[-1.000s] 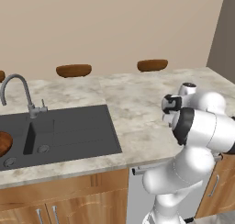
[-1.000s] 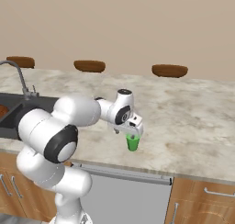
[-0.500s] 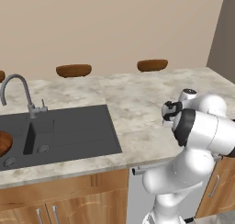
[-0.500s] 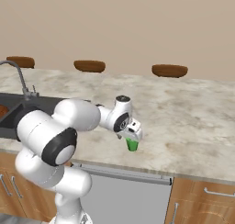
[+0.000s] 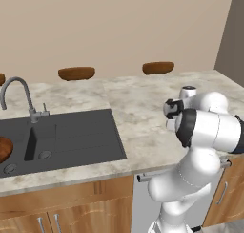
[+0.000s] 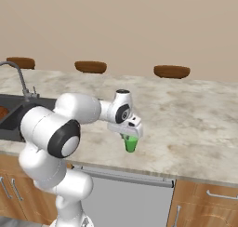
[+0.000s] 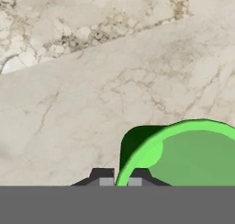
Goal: Remove the lemon wedge and lime from the sink. Then move the bowl and cup from the counter to the sink for washing.
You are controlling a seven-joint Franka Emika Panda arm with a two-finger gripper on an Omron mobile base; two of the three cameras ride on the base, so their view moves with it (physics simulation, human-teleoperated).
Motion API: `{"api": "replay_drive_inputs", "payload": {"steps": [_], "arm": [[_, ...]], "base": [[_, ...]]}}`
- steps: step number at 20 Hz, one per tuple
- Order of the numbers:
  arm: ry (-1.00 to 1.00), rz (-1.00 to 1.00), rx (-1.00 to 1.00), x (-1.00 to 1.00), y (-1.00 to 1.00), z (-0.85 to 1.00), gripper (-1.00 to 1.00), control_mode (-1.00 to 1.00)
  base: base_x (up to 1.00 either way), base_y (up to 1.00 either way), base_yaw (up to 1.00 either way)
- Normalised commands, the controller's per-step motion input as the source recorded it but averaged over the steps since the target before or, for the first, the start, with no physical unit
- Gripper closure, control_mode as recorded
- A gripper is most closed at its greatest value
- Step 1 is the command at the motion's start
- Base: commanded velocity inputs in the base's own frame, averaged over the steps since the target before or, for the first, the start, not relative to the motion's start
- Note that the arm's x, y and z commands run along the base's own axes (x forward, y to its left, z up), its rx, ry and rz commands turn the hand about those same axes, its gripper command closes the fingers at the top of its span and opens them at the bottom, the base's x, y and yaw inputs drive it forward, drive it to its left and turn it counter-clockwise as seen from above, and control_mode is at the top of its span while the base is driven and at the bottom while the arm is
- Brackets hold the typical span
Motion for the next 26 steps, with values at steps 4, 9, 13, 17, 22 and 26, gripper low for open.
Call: {"api": "replay_drive_inputs", "payload": {"steps": [4, 9, 13, 17, 22, 26], "arm": [[0.00, 0.07, 0.00, -0.17, 0.30, 0.35, 1.00, -1.00], [0.00, 0.08, -0.02, -0.08, 0.38, 0.31, 1.00, -1.00], [0.00, 0.08, -0.01, -0.05, 0.33, 0.32, 1.00, -1.00], [0.00, 0.07, 0.00, -0.05, 0.26, 0.24, 1.00, -1.00], [0.03, 0.05, 0.00, -0.03, 0.25, 0.20, 1.00, -1.00], [0.03, 0.01, 0.00, -0.02, 0.25, 0.22, 1.00, -1.00]], "base": [[0.00, 0.00, 0.00], [0.00, 0.00, 0.00], [0.00, 0.00, 0.00], [0.00, 0.00, 0.00], [0.00, 0.00, 0.00], [0.00, 0.00, 0.00]]}}
